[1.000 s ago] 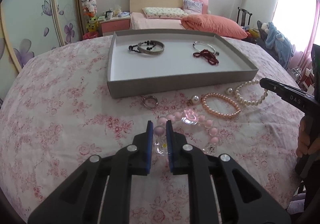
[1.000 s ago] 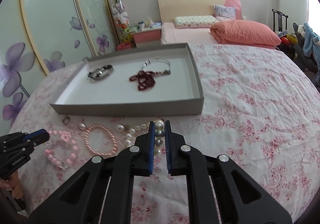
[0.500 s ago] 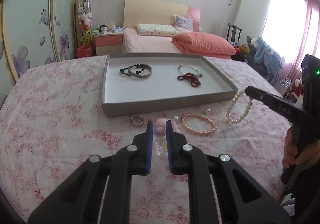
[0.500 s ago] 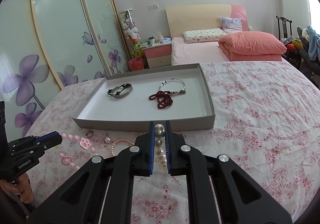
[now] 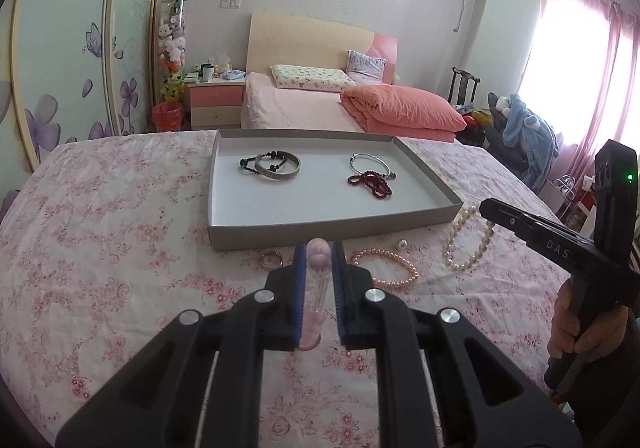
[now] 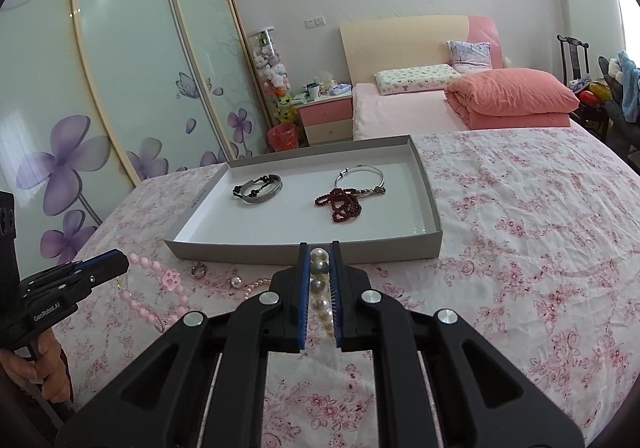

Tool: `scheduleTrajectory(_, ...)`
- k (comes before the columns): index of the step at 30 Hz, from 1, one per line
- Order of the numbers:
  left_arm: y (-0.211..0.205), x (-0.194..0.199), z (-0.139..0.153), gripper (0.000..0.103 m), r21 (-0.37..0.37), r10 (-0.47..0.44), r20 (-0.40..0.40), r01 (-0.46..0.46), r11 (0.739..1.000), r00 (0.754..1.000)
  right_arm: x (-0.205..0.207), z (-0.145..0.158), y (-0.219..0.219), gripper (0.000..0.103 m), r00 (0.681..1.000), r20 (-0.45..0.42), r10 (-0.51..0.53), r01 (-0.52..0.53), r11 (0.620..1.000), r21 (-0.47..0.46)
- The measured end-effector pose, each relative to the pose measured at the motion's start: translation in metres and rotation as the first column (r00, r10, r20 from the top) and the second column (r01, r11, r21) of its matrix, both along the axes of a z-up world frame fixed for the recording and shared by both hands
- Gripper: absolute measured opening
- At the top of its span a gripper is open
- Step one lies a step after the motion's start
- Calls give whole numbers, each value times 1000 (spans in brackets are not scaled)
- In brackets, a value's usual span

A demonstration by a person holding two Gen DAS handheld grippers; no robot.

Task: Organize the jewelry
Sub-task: 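Lift the pearl necklace with the right tool while the left tool lifts the pink strand, then carry the pearl necklace and pink strand with both tools over the gray tray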

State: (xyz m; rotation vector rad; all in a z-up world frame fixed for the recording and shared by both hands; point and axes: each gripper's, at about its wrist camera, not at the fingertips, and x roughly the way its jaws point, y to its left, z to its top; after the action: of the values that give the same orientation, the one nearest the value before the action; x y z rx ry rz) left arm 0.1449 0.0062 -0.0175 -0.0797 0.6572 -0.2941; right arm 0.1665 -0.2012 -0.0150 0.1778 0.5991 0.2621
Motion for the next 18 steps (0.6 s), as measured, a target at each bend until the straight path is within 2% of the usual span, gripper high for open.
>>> scheduleTrajectory(7,3,-1,2,13,-10,3,8,-3,1000,1000,-4,5,2,10,1000,21,0,0,1000,2)
scheduleTrajectory(18,0,-5,18,13,-21,11,57,-9,1000,998,-15,24,11,10,993,118,4,-2,1000,-18)
